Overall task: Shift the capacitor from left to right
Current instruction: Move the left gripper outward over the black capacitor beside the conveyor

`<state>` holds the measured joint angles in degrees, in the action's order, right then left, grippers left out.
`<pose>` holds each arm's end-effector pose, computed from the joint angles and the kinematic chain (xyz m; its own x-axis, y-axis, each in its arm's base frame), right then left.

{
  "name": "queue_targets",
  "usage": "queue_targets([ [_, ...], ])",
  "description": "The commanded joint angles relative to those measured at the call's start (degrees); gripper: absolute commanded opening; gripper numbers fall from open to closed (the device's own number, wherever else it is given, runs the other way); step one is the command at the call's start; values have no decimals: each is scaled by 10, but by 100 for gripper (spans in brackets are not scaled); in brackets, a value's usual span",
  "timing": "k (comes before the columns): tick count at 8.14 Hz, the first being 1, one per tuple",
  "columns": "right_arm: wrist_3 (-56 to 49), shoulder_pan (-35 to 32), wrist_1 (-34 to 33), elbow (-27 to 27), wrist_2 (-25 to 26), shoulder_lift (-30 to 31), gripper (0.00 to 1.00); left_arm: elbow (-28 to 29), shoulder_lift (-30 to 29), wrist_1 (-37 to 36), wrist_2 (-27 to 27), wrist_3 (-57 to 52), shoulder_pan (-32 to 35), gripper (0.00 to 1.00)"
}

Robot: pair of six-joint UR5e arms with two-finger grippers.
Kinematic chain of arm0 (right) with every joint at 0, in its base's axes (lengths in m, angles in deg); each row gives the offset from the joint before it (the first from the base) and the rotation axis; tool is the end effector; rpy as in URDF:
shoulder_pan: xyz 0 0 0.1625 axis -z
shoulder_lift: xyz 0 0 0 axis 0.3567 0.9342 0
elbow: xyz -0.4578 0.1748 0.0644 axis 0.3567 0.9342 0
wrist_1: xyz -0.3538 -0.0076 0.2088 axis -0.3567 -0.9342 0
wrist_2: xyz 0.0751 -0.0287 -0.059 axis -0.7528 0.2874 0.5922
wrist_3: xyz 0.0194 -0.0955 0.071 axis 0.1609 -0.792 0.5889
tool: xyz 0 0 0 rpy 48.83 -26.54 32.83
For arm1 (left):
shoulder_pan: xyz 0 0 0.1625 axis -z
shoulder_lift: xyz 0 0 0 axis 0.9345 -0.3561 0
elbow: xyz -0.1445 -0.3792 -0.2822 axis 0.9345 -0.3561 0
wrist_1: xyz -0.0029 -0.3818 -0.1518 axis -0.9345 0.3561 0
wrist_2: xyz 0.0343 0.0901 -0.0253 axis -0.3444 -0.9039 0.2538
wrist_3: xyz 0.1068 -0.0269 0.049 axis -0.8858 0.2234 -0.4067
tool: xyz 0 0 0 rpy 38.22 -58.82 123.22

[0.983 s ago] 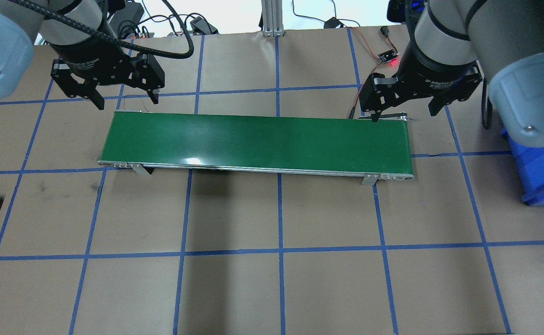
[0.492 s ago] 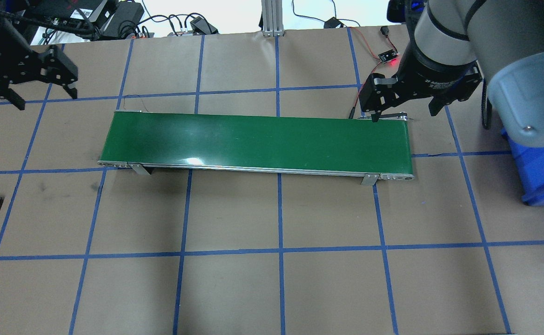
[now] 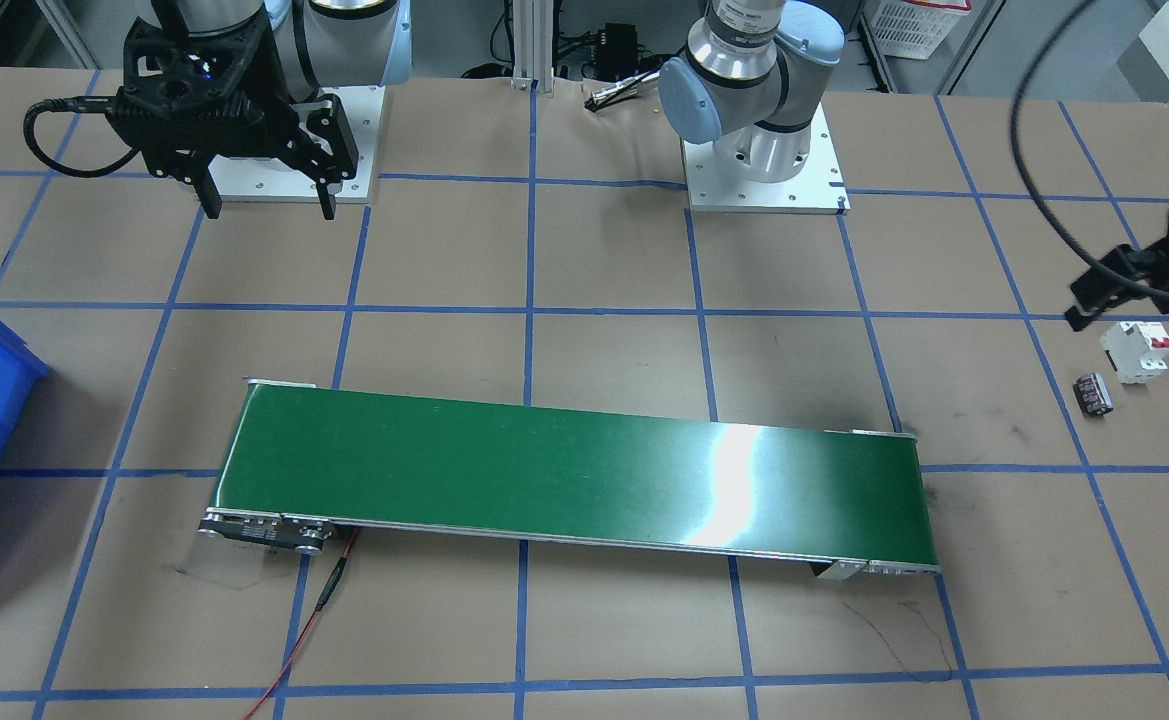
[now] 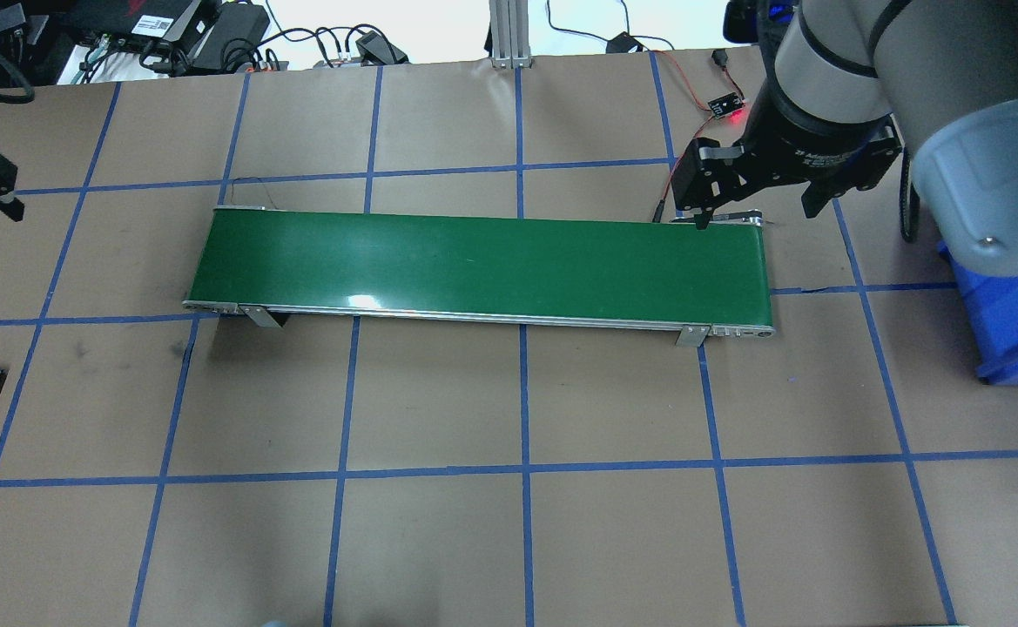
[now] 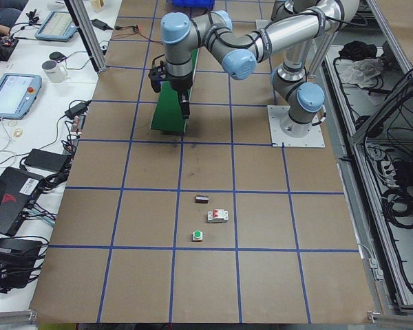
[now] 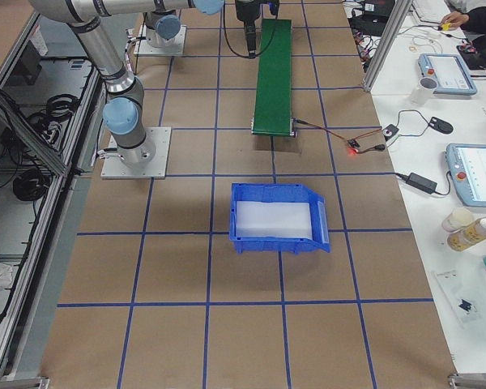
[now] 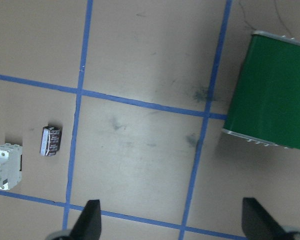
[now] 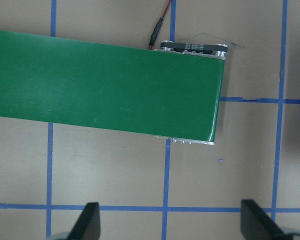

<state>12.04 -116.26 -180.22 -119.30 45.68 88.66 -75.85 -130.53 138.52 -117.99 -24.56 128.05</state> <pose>0.1690 -0.4332 0.5569 -0.9983 -0.0415 0.0409 -0.0456 0.9935 -0.1047 0.1693 -0.5259 0.5117 -0.9805 -0.1892 -0.0535 -0.1901 0.9817 0.0123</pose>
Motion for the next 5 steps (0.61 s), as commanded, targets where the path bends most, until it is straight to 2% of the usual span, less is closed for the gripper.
queue_targets([
  [1,0,0,0,0,0,0,100,-15,-53,-18,-1,-91,-95,100],
  [3,0,0,0,0,0,0,100,-57,-90,-163,-2,-152,-130,100],
  [5,0,0,0,0,0,0,100,-67,-96,-182,-3,-153,-130,100],
])
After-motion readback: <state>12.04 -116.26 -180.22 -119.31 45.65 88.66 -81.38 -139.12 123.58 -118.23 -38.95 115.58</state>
